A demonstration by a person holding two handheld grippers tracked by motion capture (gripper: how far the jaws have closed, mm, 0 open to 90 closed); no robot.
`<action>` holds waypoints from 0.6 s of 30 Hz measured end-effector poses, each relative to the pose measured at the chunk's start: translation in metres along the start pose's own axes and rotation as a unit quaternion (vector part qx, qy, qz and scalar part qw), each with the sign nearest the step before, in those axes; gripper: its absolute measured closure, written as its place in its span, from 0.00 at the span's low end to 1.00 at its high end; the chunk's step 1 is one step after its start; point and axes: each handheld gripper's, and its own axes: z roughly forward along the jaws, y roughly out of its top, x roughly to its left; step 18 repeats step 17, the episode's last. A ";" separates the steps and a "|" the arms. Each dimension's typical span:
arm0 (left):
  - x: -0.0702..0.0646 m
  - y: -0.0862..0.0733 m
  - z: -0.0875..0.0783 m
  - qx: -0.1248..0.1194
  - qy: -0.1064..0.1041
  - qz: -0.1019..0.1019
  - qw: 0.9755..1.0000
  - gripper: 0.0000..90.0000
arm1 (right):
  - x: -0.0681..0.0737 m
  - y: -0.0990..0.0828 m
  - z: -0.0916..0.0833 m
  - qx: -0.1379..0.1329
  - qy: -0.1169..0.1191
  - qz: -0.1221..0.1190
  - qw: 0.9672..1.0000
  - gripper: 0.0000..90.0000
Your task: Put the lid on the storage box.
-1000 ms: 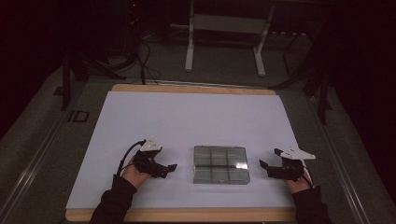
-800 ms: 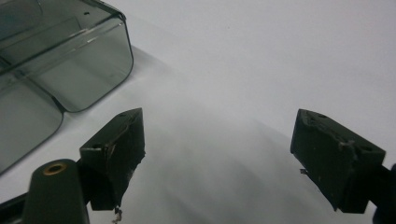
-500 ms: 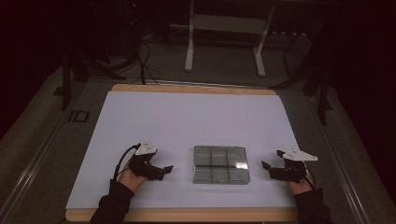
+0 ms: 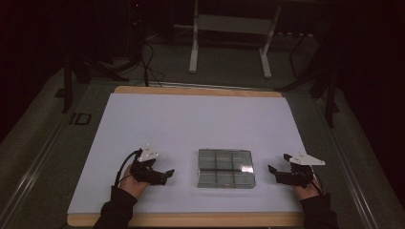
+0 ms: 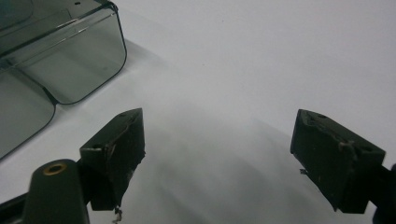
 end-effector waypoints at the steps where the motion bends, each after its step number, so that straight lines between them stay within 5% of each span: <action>1: -0.001 0.000 0.000 0.000 0.007 0.002 1.000 0.03 | 0.000 0.000 0.000 0.001 0.000 0.000 1.000 0.19; 18: 0.001 -0.002 -0.002 -0.013 0.016 -0.014 1.000 0.03 | 0.001 0.000 0.000 -0.001 -0.001 -0.003 1.000 0.20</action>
